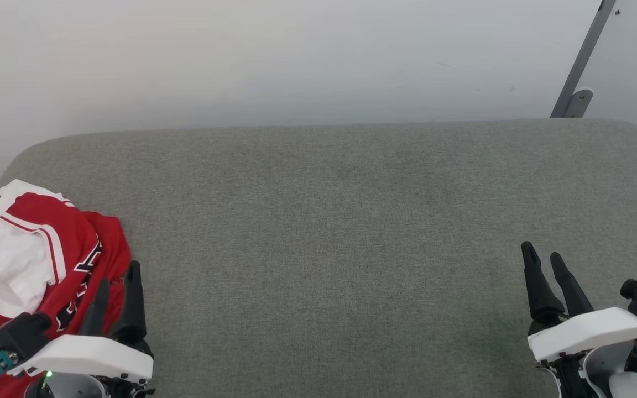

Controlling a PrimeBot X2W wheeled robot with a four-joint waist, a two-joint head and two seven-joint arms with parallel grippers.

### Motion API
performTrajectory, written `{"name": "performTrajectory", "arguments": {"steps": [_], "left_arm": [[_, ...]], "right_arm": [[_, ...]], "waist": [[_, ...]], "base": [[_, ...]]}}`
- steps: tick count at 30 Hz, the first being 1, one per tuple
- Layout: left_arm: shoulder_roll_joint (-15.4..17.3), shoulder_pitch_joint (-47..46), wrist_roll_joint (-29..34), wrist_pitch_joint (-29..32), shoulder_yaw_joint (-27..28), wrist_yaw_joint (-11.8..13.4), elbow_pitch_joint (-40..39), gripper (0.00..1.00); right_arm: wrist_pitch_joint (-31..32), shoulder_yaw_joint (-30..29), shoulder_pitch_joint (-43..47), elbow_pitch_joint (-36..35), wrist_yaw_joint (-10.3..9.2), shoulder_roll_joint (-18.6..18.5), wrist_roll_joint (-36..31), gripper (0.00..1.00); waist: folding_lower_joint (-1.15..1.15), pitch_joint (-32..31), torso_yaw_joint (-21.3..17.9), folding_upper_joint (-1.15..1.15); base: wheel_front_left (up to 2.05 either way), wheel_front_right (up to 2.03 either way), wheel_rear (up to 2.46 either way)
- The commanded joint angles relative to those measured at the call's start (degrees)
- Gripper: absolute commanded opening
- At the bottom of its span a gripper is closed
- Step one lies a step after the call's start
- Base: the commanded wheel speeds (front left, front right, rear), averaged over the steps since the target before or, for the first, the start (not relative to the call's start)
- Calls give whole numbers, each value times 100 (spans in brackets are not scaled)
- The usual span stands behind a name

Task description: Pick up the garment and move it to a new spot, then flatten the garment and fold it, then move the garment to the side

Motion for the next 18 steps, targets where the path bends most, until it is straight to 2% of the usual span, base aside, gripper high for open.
{"name": "performTrajectory", "arguments": {"steps": [1,18], "left_arm": [[43,20,162,-67,20,-44,-84,100],[-72,190,1370,-343,150,-247,-232,100]], "right_arm": [[-66,-13,-69,-96,11,-33,-170,100],[-371,34,-21,-116,12,-53,-1230,100]], "waist": [[0,-1,0,0],[0,-30,-20,0]], "base": [[0,0,0],[0,0,0]]}}
